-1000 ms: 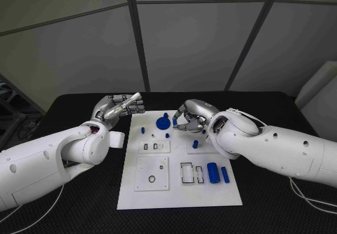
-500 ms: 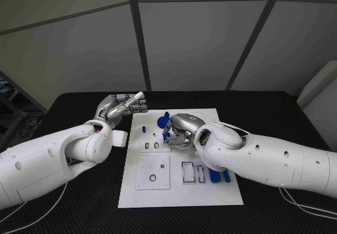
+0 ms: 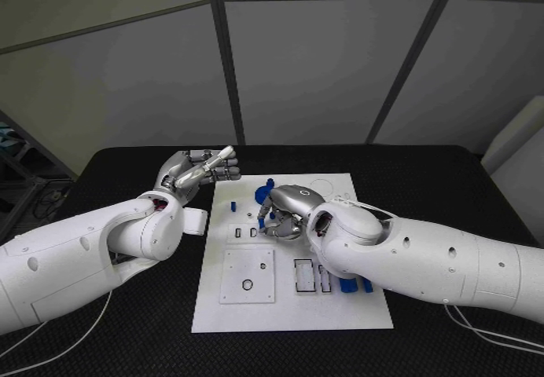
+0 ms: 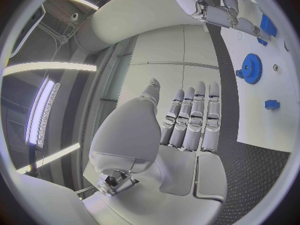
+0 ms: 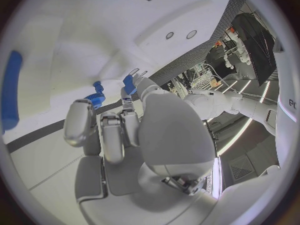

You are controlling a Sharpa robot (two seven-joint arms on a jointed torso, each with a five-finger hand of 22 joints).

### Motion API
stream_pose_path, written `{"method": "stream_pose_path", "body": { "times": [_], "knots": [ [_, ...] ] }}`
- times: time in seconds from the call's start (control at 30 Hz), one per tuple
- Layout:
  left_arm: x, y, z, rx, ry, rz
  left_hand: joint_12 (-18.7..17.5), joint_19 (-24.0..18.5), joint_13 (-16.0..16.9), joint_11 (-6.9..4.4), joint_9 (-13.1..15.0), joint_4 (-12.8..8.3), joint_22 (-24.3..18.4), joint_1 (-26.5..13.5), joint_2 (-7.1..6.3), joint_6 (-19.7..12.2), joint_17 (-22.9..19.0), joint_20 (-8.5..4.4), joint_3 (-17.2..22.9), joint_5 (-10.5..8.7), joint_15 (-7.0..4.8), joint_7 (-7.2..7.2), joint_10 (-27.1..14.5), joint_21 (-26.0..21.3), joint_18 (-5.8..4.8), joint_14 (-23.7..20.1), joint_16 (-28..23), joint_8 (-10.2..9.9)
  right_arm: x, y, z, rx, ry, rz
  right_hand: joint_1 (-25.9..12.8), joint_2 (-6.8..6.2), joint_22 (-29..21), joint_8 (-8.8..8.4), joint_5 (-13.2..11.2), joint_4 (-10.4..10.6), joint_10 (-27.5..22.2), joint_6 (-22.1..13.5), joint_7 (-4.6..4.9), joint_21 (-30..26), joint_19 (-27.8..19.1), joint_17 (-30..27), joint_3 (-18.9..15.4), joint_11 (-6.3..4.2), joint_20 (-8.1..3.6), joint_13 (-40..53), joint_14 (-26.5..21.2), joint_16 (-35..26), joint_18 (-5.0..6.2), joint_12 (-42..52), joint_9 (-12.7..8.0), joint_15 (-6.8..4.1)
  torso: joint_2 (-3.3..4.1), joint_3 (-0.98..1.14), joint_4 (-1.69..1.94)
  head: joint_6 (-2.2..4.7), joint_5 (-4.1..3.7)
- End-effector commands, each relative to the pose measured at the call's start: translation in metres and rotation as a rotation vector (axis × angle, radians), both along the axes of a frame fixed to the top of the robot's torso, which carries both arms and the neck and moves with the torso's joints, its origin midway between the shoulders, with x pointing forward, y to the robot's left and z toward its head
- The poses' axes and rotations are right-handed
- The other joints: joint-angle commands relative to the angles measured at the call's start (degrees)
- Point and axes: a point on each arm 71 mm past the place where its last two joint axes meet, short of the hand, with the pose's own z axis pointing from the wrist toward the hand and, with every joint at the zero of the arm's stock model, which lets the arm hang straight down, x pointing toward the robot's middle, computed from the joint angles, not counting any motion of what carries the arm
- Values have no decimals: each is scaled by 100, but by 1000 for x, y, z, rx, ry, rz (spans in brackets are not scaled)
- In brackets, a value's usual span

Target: Assemble the parts on the task board

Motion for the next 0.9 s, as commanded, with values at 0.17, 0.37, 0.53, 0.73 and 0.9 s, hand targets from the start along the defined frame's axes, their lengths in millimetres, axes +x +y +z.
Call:
{"method": "stream_pose_path", "body": {
  "times": [0.17,0.37,0.53,0.73,0.9],
  "knots": [
    [0,-2,1,-2,-9,-17,-24,-39,7,-2,1,-20,-6,-2,38,55,6,13,-12,-19,24,-4,48,-17,41,36,-18,-25,0,5,-3,-29,-1,11,-104,-19,-8,10,20,32,-9,91,-47,6,16,1505,-29,-31,-16,447,595,33,-29,-4,4,-45,2,-2,1,-14,1],
    [0,-2,1,-2,-8,-17,-24,-39,7,-2,1,-20,-6,-2,38,55,6,13,-12,-19,24,-4,48,-17,41,36,-18,-25,1,5,-5,-38,6,10,-110,-21,-18,9,19,33,-12,89,-46,0,10,1505,-31,-31,-17,442,595,33,-27,-9,3,-45,-1,-1,-1,-27,10],
    [0,-2,1,-2,-8,-16,-24,-39,7,-2,1,-20,-6,-2,38,55,6,13,-12,-19,24,-4,48,-17,41,36,-18,-25,1,7,-7,-48,14,16,-110,-21,-18,9,19,33,-12,89,-46,0,10,1505,-31,-31,-17,442,595,33,-27,-9,3,-45,1,-1,-5,-33,9],
    [0,-2,1,-2,-8,-16,-27,-38,6,-2,1,-21,-7,-6,44,60,8,12,-14,-19,23,-3,52,-16,42,39,-24,-28,1,7,-8,-63,24,19,-135,-37,-24,4,11,38,-14,74,-43,-4,7,1505,-42,-28,-17,441,595,33,-27,-11,-2,-44,1,-1,-5,-33,9],
    [0,-1,1,-1,-8,-14,-27,-38,6,-2,1,-21,-7,-6,44,60,8,12,-14,-19,23,-3,52,-16,42,39,-24,-28,1,6,-9,-71,29,19,-161,-63,-32,-5,-4,38,-25,51,-36,-9,2,1505,-56,-23,-16,429,595,33,-26,-24,-8,-41,0,1,-4,-42,10]
  ]
}}
